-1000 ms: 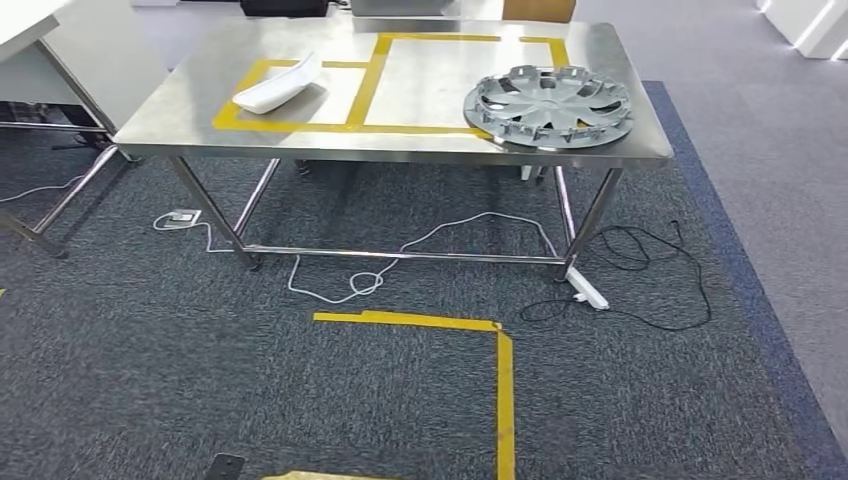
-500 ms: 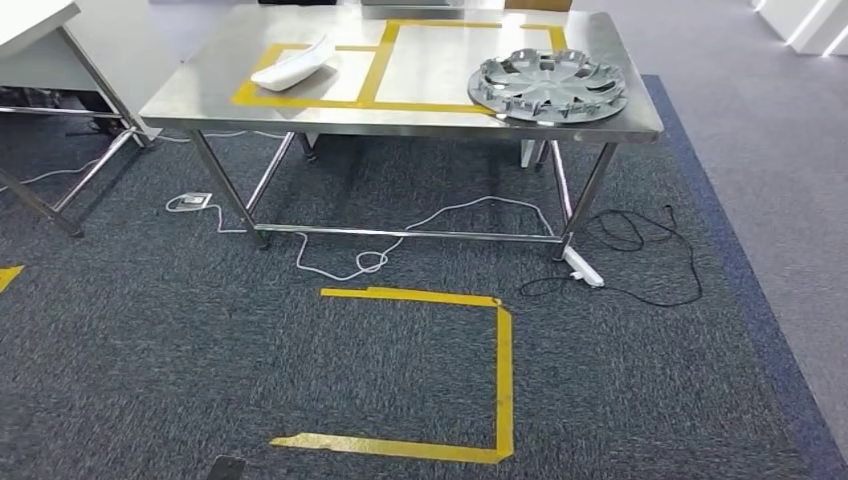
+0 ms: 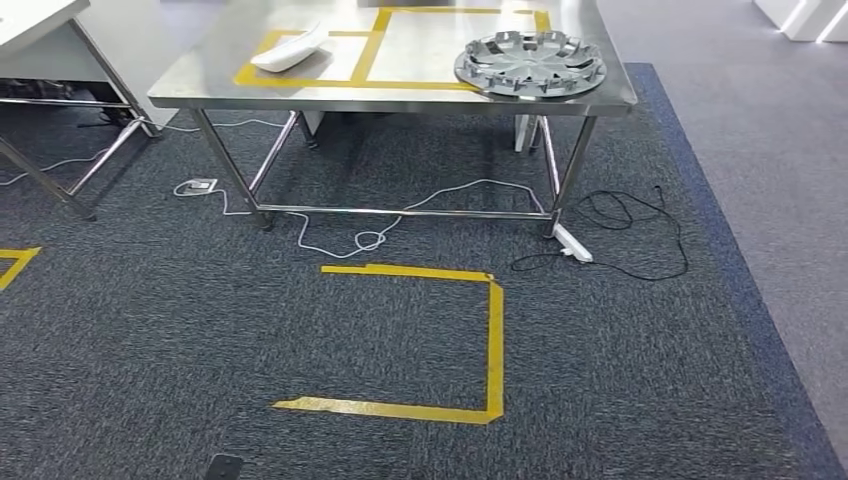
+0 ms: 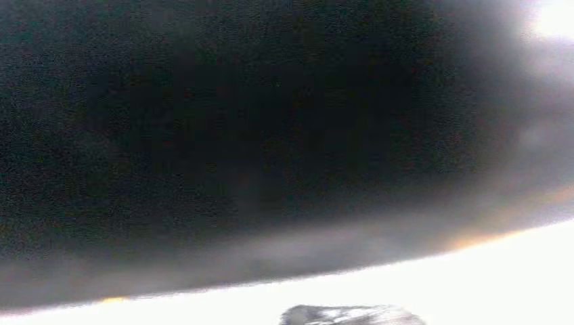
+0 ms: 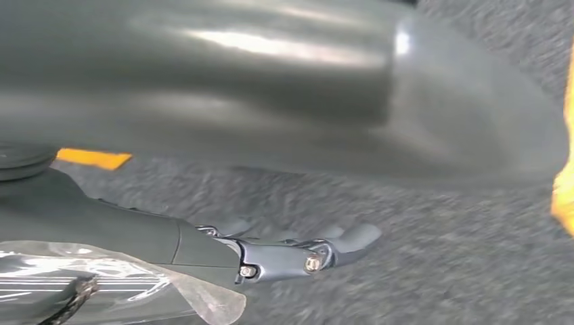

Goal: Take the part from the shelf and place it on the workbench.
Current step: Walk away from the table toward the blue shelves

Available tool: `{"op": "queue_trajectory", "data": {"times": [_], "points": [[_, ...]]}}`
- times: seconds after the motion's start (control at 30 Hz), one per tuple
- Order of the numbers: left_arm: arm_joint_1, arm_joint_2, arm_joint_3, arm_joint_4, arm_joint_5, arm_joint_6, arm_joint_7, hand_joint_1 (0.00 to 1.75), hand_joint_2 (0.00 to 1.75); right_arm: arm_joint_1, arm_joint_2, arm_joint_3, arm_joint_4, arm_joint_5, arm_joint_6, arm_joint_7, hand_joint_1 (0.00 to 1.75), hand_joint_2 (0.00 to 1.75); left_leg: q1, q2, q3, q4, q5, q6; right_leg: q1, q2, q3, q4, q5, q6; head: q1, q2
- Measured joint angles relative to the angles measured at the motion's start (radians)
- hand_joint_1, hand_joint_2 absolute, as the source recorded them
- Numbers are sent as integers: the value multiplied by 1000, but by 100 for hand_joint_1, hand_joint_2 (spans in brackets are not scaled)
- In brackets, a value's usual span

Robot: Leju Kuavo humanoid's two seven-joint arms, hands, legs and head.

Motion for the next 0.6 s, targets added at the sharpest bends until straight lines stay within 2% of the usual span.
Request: {"op": "queue_trajectory", "data": {"times": [0.03, 0.07, 0.1, 0.13, 0.17, 0.3, 0.33, 0.37, 0.43, 0.47, 0.5, 0.57, 0.6], "points": [[4, -2, 0, 1, 0, -1, -1, 0, 0, 3, 0, 0, 0, 2, 0, 1, 0, 0, 2, -2, -11, 29, -42, -4, 1, -4, -16, 1, 12, -11, -2, 0], [7, -4, 0, 1, -1, -2, -3, 0, 0, 4, -1, 0, 0, 5, 0, 2, 0, 0, 4, -2, -22, 75, -99, -7, 3, -7, -31, 2, 24, -20, -5, 0], [10, -6, 0, 1, -2, -2, -6, 0, 0, 4, -1, 0, 0, 7, 0, 3, 0, 0, 4, -2, -30, 119, -148, -9, 4, -9, -42, 2, 32, -25, -7, 0], [11, -7, 0, 1, -3, -2, -8, 0, 0, 4, -1, 0, 0, 8, 0, 3, 0, 0, 4, -2, -35, 154, -178, -10, 6, -10, -49, 2, 37, -27, -9, 0], [10, -8, 0, 1, -3, -2, -9, 0, 0, 4, -1, 0, 0, 8, 0, 3, 0, 0, 4, -2, -38, 171, -190, -11, 6, -11, -52, 3, 40, -27, -9, 0], [10, -9, 0, 1, -4, -2, -10, 0, 0, 4, -1, 0, 0, 9, 0, 3, 0, 0, 4, -2, -43, 211, -207, -11, 9, -15, -59, 3, 45, -28, -9, 0], [10, -10, 0, 1, -5, -2, -12, 0, 0, 4, -1, 0, 0, 11, 0, 4, 0, 0, 3, -2, -25, 230, -181, -10, 11, -26, -75, 9, 54, -28, -10, 0], [10, -11, 0, 1, -7, -3, -14, 0, 0, 3, -2, 1, 0, 13, 0, 5, 0, 0, 2, 3, 13, 218, -153, -6, 13, -38, -92, 18, 64, -27, -10, 0], [8, -12, 1, 1, -7, -5, -17, 0, 0, 3, -2, 1, 0, 19, 0, 7, 0, 0, -6, 37, 131, 114, -113, 7, 17, -67, -129, 41, 83, -21, -10, 0], [6, -12, 1, 1, -5, -6, -18, 0, 0, 2, -2, 2, 0, 22, 0, 7, 0, 0, -11, 51, 172, 48, -127, 13, 18, -77, -136, 48, 87, -17, -10, 0], [4, -12, 2, 1, -3, -7, -18, 0, 0, 2, -2, 2, 0, 25, 0, 8, 0, 0, -14, 59, 194, 6, -143, 20, 19, -89, -141, 52, 91, -12, -9, 0], [3, -13, 3, 1, -1, -8, -18, 0, 0, -1, -2, 3, 0, 30, 0, 10, 0, 0, -12, 45, 194, -25, -150, 29, 21, -105, -151, 57, 98, -1, -9, 0], [5, -14, 4, 1, 0, -9, -18, 0, 0, -1, -4, 3, 0, 32, 0, 10, 0, 0, -9, 38, 191, -33, -147, 33, 20, -95, -159, 67, 90, 6, -8, 0]]}}
